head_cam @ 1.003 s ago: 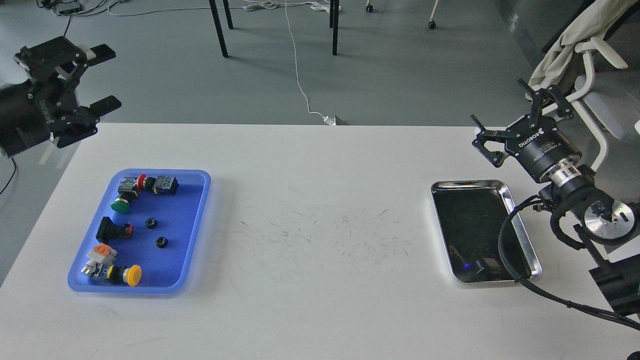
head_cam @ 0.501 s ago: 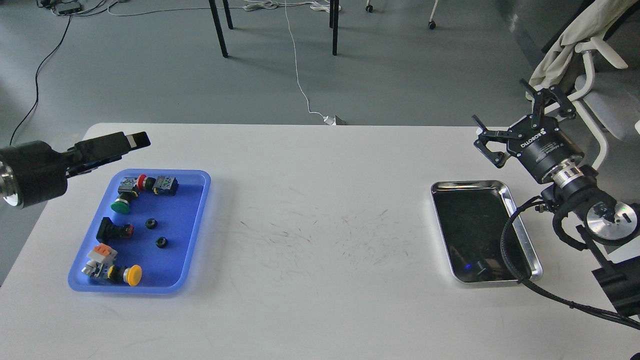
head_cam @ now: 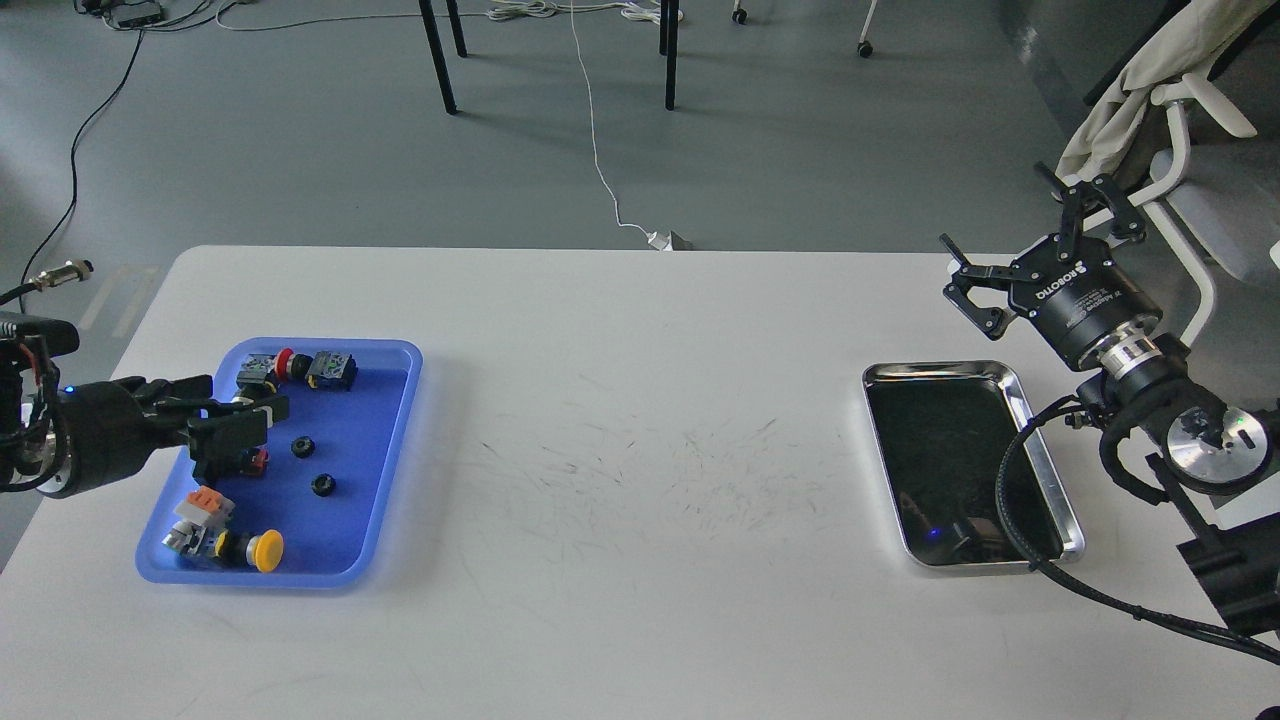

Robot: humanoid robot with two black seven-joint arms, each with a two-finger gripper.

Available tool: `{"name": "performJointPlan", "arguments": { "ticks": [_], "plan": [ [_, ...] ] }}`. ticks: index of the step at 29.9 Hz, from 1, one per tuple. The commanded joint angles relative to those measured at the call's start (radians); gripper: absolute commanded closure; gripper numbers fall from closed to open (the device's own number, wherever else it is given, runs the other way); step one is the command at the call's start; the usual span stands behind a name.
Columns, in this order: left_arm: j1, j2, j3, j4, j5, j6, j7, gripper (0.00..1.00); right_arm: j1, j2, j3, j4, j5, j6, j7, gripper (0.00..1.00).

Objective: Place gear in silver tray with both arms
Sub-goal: 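Lower the left gripper onto a black gear and close it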

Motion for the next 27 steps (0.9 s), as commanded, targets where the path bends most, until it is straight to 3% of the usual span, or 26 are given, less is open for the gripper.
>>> {"name": "performJointPlan", "arguments": {
  "ticks": [1,12,27],
  "plan": [
    [0.004,-0.062,0.006,0.062,0.023,0.006,0.008,0.02,0.002,-0.001,0.001,0.000,0.000,0.000,0.000,0.00],
    [0.048,-0.212,0.009,0.217,0.137,0.007,0.003,0.03,0.005,-0.009,0.017,0.003,0.000,-0.001,0.002,0.00],
    [0.053,-0.307,0.014,0.331,0.138,0.024,-0.002,0.09,0.012,-0.007,0.027,-0.003,0.000,-0.003,0.002,0.00]
  ]
}}
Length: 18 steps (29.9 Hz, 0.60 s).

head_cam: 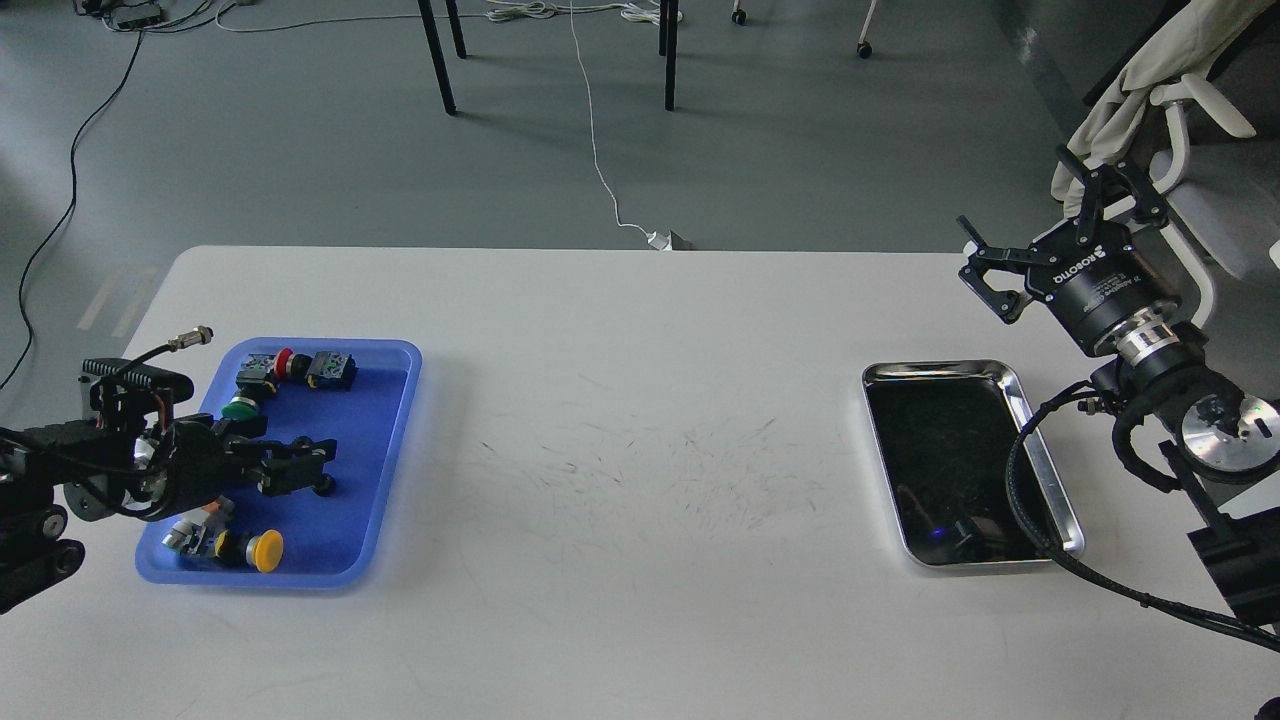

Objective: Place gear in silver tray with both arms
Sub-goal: 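Lower the left gripper onto a black gear and close it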

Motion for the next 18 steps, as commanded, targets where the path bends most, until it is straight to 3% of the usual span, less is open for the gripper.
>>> {"name": "performJointPlan", "arguments": {
  "ticks": [1,18],
  "plan": [
    [-0.002,-0.014,0.000,0.015,0.000,0.010,0.001,0.10,0.000,0.000,-0.001,0.001,0.000,0.000,0.000,0.00],
    [0.017,-0.042,0.003,0.098,0.000,0.010,0.003,0.15,0.000,0.000,-0.001,0.001,0.000,-0.001,0.000,0.00]
  ]
}}
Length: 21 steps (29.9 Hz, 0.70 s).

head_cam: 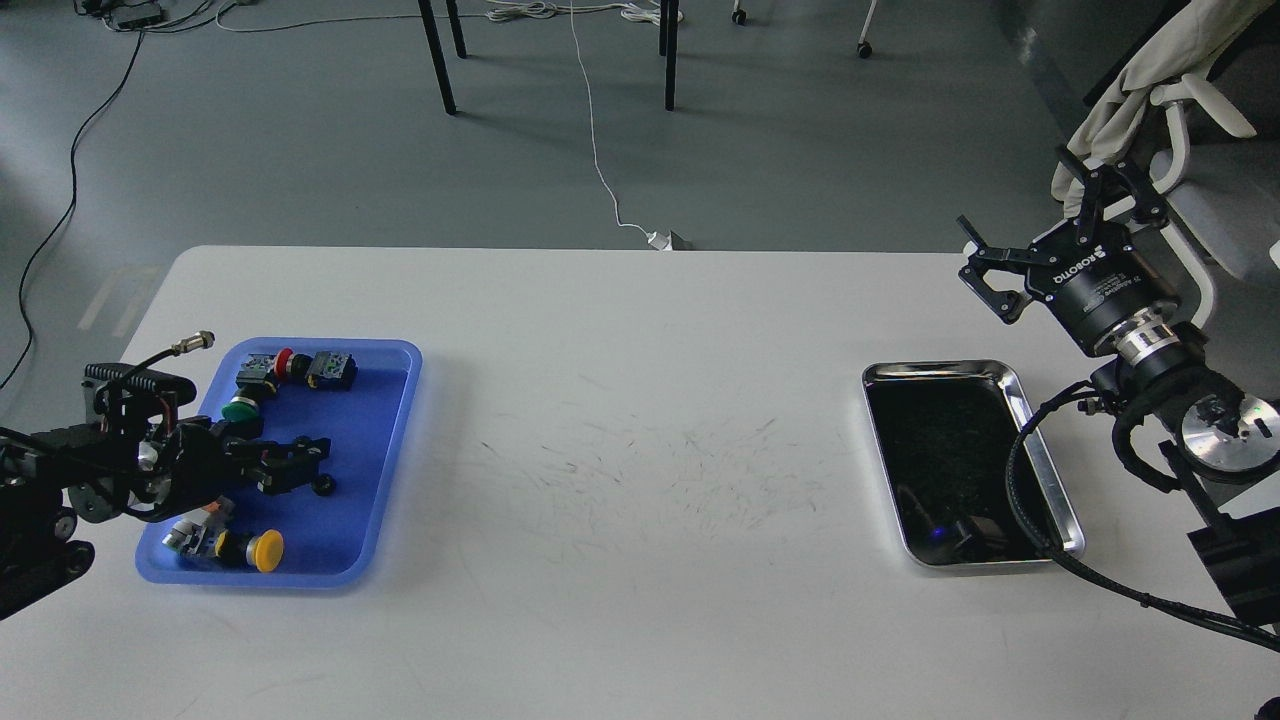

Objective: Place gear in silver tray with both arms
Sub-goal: 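Lower the left gripper onto a black gear and close it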

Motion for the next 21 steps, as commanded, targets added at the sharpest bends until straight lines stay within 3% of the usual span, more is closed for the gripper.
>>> {"name": "performJointPlan", "arguments": {
  "ticks": [1,21],
  "plan": [
    [0.009,-0.013,0.000,0.029,0.000,0.001,-0.006,0.15,0.000,0.000,-0.001,0.000,0.000,0.000,0.000,0.00],
    [0.028,-0.039,0.000,0.055,0.000,0.020,-0.012,0.30,0.000,0.000,-0.001,0.000,0.000,-0.001,0.000,0.00]
  ]
}}
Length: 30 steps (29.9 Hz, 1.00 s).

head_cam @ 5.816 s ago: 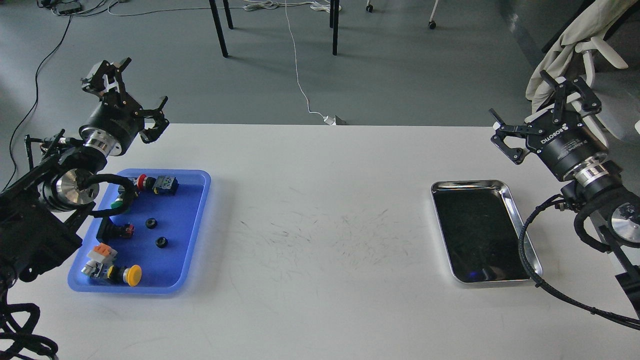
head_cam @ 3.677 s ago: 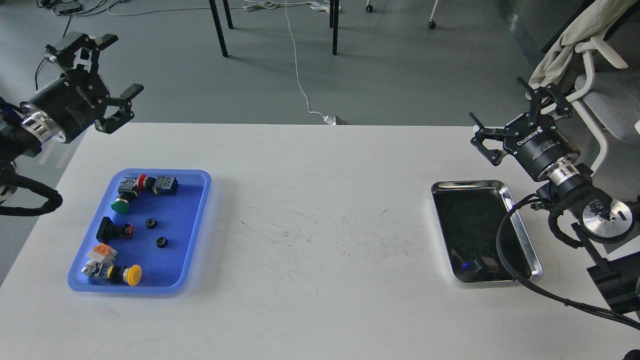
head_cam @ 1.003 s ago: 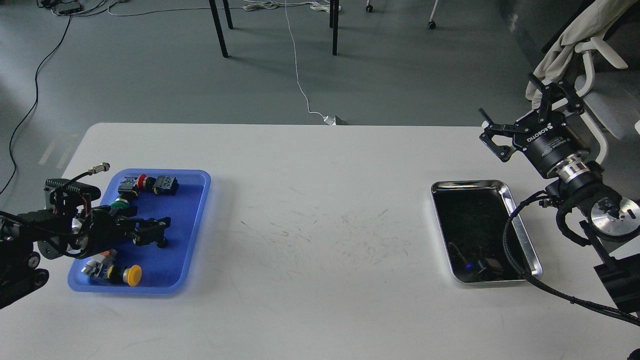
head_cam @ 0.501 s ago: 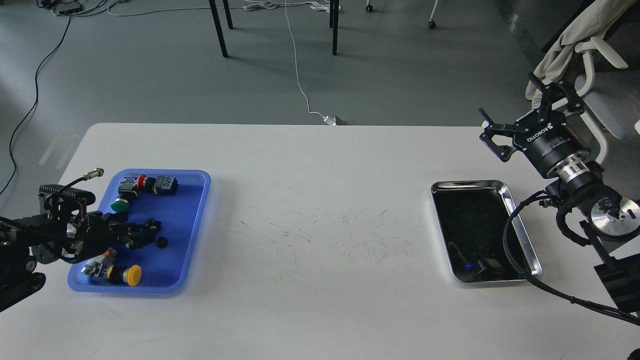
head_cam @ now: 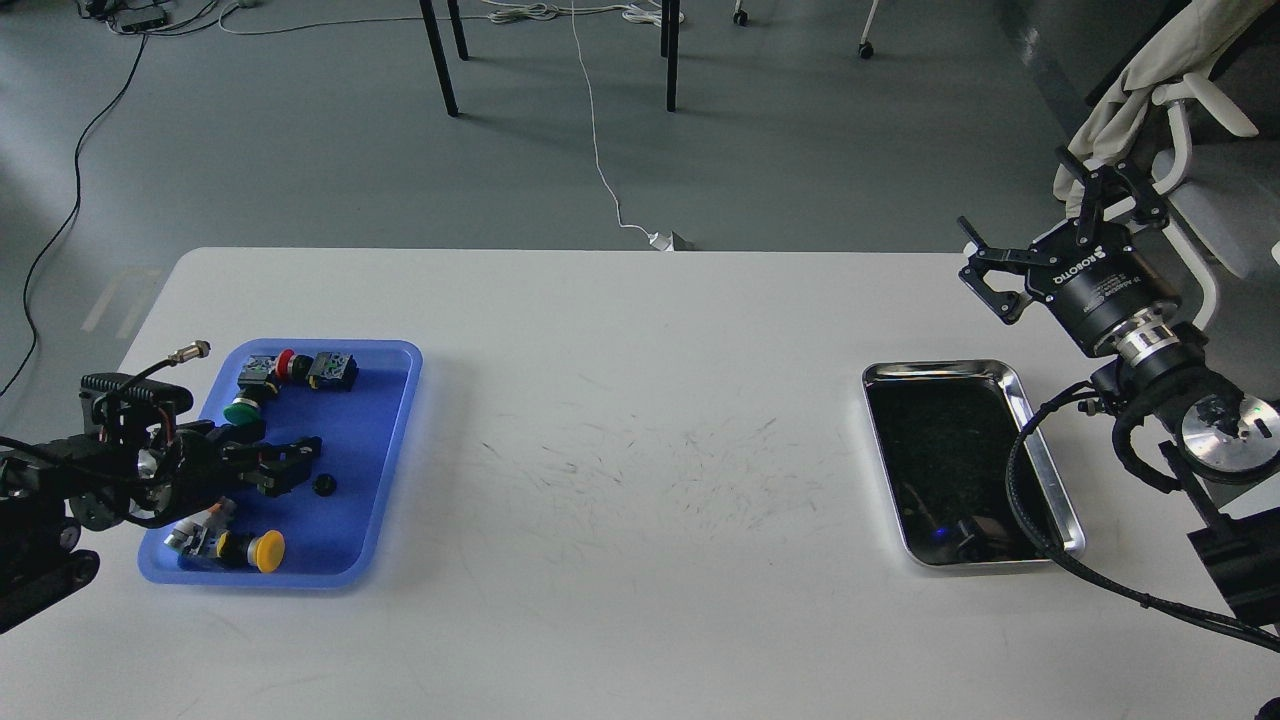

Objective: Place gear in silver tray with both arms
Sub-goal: 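Lower the left gripper onto a black gear and close it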

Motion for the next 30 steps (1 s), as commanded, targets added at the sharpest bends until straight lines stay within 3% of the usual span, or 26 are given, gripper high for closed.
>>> {"name": "performJointPlan", "arguments": {
  "ticks": [1,30],
  "plan": [
    [0.002,0.000,0.001,0.000,0.000,0.000,-0.001,0.30,0.000,0.000,0.000,0.000,0.000,0.000,0.000,0.00],
    [-0.051,0.063,-0.002,-0.094,0.069,-0.020,-0.003,0.26,0.001,0.006,0.000,0.000,0.000,0.000,0.000,0.00]
  ]
}}
